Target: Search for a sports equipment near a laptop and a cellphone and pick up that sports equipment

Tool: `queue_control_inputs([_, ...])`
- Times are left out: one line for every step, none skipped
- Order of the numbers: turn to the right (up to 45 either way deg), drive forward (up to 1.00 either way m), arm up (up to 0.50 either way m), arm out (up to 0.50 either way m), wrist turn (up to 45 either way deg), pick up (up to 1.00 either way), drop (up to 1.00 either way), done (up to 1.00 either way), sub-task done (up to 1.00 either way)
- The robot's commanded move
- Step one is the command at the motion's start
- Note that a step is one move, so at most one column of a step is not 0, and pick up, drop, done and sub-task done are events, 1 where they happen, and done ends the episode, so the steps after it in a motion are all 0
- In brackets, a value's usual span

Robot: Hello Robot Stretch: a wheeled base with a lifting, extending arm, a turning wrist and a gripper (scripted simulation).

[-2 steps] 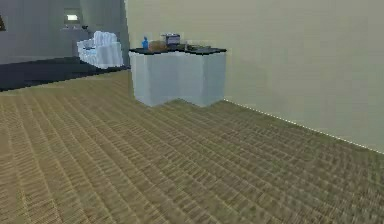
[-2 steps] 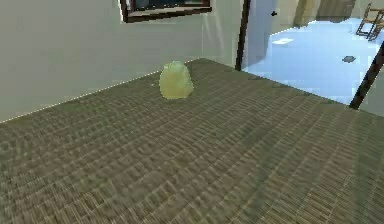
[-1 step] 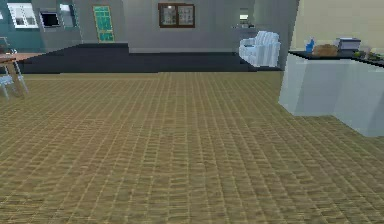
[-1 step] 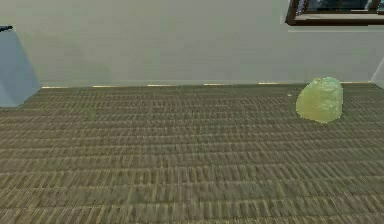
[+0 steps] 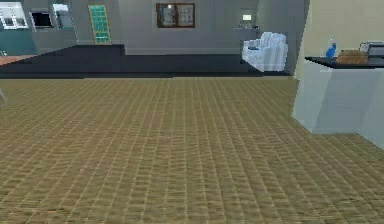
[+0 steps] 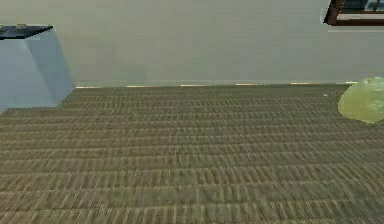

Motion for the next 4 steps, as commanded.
queue_control_inputs([-36.0, 0.00, 0.00, 0.00, 0.0, 0.00, 0.00, 0.00, 0.00])
queue_control_inputs([0.0, 1.00, 0.00, 0.00, 0.0, 0.00, 0.00, 0.00, 0.00])
queue_control_inputs([0.0, 1.00, 0.00, 0.00, 0.0, 0.00, 0.00, 0.00, 0.00])
queue_control_inputs([-3.0, 0.00, 0.00, 0.00, 0.0, 0.00, 0.00, 0.00, 0.00])
